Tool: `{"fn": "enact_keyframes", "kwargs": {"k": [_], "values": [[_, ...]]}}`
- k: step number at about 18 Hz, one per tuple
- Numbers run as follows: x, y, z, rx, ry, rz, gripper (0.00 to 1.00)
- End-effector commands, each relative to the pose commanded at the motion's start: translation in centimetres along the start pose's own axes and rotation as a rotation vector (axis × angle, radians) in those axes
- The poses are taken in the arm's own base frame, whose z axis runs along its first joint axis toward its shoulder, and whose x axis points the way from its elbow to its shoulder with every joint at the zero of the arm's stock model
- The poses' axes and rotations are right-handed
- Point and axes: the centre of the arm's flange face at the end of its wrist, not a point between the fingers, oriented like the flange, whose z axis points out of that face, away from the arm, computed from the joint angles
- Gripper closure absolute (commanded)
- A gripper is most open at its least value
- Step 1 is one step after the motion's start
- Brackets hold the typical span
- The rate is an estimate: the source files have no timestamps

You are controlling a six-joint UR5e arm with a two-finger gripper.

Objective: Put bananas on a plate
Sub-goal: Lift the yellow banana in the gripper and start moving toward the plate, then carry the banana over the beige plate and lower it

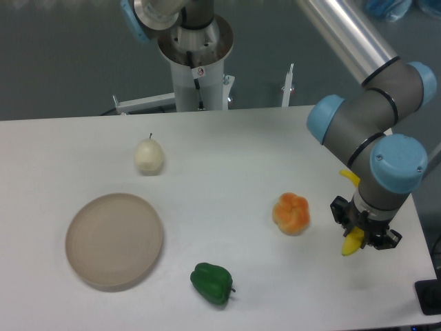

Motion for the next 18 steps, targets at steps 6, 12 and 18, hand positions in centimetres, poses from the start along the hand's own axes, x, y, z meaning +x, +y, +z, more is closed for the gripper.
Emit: {"fn": "enact_keyframes", "kwargs": {"k": [6,12,18], "values": [[1.6,-2.3,-0.9,0.010,-0.002,0.009,0.81],[8.3,-9.7,-2.5,0.032,0.016,0.053,0.81],[19.5,-20.9,-3.7,0.065,0.005,0.056,0.81]]}}
